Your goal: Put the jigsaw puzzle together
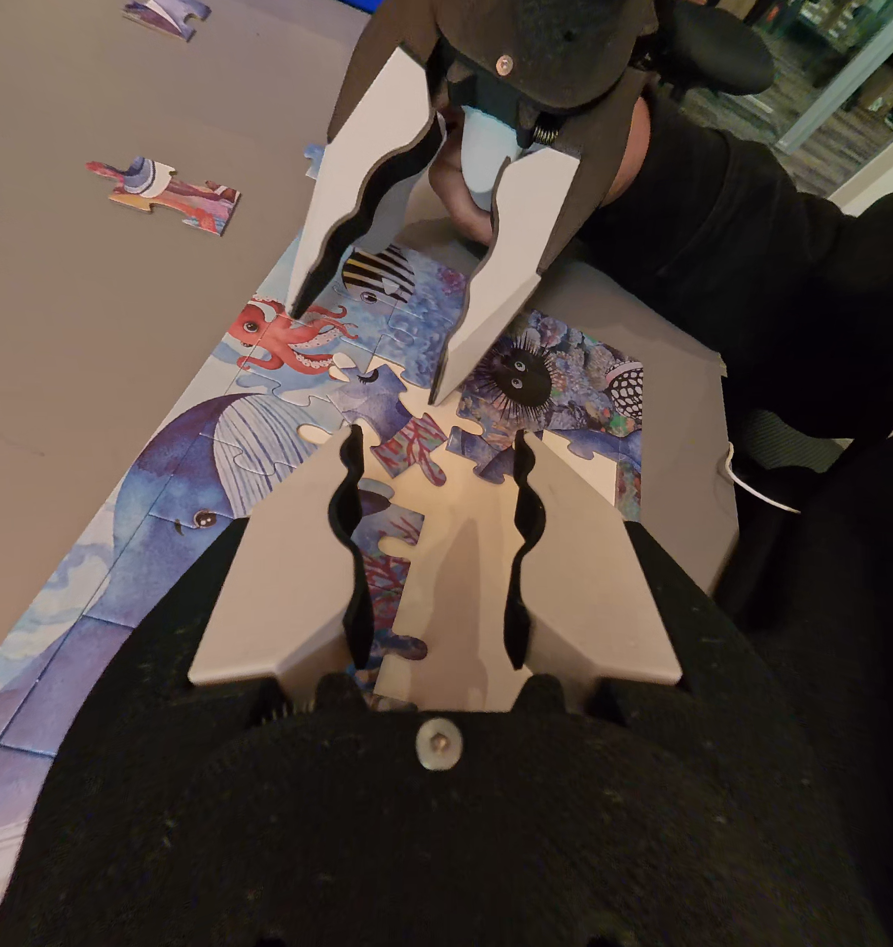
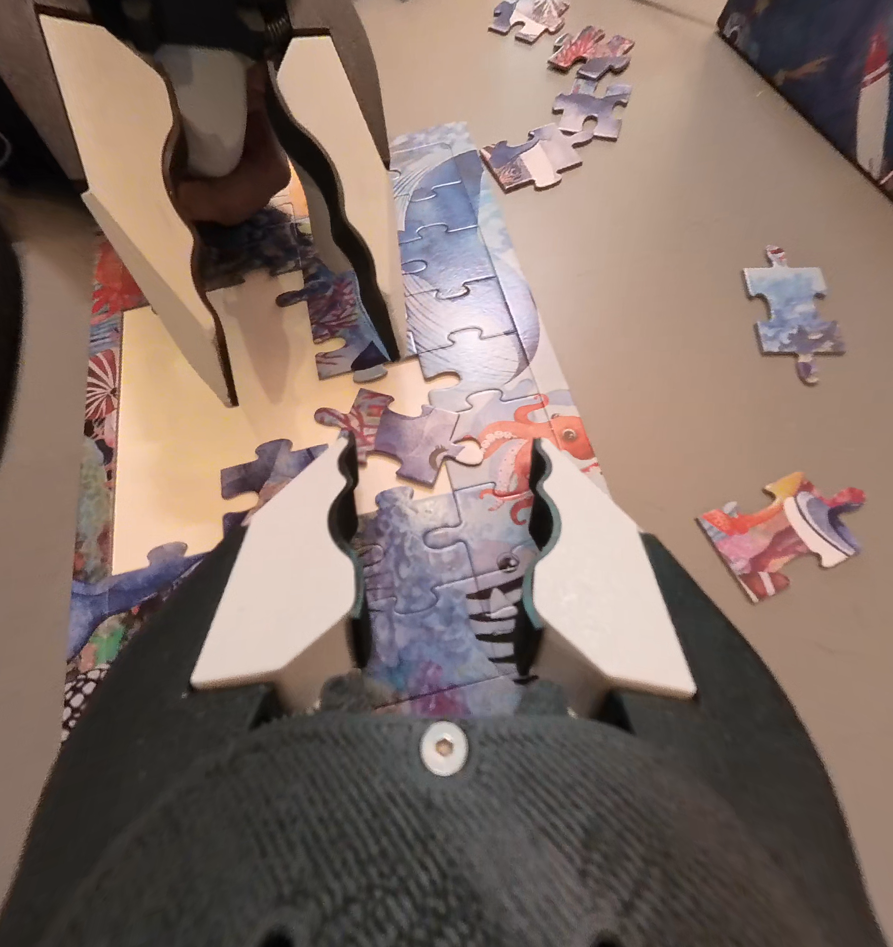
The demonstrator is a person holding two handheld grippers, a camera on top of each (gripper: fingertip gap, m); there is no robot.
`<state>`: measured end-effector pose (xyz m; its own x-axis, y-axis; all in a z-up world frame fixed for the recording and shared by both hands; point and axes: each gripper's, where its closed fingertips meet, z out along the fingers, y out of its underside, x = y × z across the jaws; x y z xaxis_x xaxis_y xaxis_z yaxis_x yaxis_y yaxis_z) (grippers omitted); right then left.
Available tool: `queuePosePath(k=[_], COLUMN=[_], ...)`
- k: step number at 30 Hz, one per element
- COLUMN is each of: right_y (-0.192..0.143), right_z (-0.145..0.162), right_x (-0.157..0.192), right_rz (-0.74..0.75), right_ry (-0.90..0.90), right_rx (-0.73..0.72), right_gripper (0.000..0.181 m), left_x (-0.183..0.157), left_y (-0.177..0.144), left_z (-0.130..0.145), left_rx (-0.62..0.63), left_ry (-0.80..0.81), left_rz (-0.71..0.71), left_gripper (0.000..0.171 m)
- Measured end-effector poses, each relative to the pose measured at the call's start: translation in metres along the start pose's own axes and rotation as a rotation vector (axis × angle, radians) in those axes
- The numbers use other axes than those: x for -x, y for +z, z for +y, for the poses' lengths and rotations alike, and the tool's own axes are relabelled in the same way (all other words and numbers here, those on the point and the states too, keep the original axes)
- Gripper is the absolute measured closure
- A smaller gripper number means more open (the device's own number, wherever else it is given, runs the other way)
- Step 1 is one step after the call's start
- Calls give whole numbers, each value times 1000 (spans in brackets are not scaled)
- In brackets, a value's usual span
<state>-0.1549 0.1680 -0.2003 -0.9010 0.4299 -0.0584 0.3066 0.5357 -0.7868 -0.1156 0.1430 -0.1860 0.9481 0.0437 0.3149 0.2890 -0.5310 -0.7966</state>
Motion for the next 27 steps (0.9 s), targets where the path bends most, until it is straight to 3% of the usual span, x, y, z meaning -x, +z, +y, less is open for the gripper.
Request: queuePosePath(k=[6, 13, 27], right_y=[7, 3, 0], right_z=[7, 11, 12], right_x=[4, 1, 2], right_rz=[4, 32, 29], right_ry=[-51, -92, -108], right_rx=[45, 63, 75], right_gripper=[117, 148, 149], left_x=[0, 0, 1], left_y=[1, 1, -1], left_z=[1, 1, 1], left_rx=[6, 7, 5], left_ry=[-10, -17, -11], left_rz=[8, 12, 11], left_gripper=[115, 115, 114])
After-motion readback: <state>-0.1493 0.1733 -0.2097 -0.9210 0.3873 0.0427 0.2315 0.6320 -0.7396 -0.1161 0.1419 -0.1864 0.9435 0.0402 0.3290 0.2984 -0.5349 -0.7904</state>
